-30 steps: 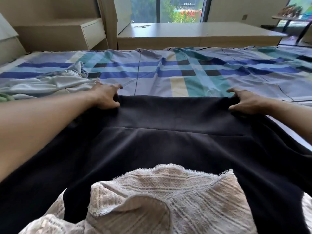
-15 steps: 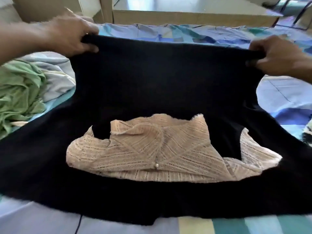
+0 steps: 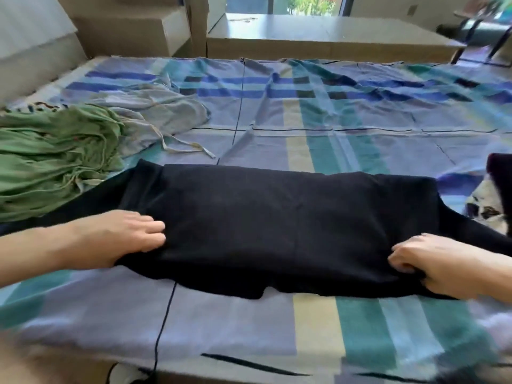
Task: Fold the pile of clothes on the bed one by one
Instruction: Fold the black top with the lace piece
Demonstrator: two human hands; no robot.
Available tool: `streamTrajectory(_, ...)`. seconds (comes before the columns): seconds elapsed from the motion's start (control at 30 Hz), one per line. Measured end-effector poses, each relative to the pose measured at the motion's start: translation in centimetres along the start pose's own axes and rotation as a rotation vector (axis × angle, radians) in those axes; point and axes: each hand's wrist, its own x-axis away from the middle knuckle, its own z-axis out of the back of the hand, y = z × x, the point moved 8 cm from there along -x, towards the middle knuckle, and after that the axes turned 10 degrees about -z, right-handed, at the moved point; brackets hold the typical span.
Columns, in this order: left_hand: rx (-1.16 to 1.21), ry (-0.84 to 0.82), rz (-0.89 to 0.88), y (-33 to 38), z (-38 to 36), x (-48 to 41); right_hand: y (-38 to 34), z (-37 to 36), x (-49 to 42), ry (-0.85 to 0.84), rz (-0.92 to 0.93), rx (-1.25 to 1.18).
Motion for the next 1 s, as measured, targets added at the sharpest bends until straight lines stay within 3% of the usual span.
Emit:
streamTrajectory(0.1,0.165,-0.311,0.149,-0.9,-1.4,0.8,0.2,-0.1,0.6,-0.35,-0.143,0.017)
streamTrajectory(0.17,0.427,-0.338,0.276,-2.5,0.3,0.2,-0.1,2.3,0.3,-0.391,-0.215,-0.019)
streamTrajectory(0.23,0.487,0.014,0.317,-4.6,4.6,-2.5,-0.9,6.8,-1.4,-0.109,-0.235,-0.067)
streamTrajectory(0.3,0.405,0.406,0.379,-6.0,8.4,-5.6,-2.5,11.0,-3.2,0.225,-0.244,-0.275)
streamTrajectory(0.33,0.371,0.519,0.425,-5.9,9.5,-7.4,-3.5,12.1,-4.2,0.342,-0.26,-0.412)
streamTrajectory(0.4,0.371,0.585,0.516,-4.6,9.5,-11.3,-5.5,11.7,-6.9,0.438,-0.281,-0.586)
streamTrajectory(0.57,0.376,0.305,0.636,-1.7,1.7,-15.1,-6.4,3.1,-11.0,0.255,-0.426,-0.417)
streamTrajectory(0.8,0.377,0.288,0.703,-2.4,0.1,-14.6,0.5,0.7,-7.4,0.203,-0.691,-0.339)
streamTrajectory(1.0,0.369,0.239,0.726,-2.5,0.5,-14.8,7.6,-1.1,-2.5,0.087,-1.025,-0.503)
